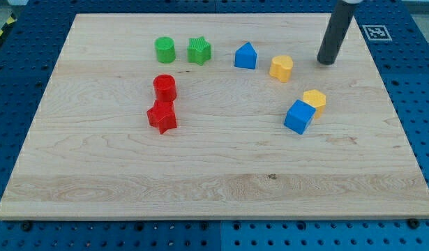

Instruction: Slide the yellow heart up a bit

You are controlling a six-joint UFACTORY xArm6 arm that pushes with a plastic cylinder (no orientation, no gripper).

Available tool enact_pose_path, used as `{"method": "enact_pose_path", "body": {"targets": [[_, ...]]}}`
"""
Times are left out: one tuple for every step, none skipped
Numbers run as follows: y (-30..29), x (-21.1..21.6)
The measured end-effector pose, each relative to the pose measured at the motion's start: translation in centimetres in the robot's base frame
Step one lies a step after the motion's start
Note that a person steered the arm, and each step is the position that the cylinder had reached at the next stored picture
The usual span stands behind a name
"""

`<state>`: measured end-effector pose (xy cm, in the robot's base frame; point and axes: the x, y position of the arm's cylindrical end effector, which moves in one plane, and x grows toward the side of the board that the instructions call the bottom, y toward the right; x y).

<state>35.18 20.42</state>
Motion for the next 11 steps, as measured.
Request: {"method": "enact_pose_path", "body": {"targets": [[0.0, 3.7], [-1.8, 5.9], [-6.2, 5.9], [-8.6, 5.5], [-8.6, 5.0], [-8.6, 3.3], [-8.6, 3.3], [-8.6, 3.2], [-10.1, 3.2], [-11.5, 3.1], [-11.2, 2.9]]}}
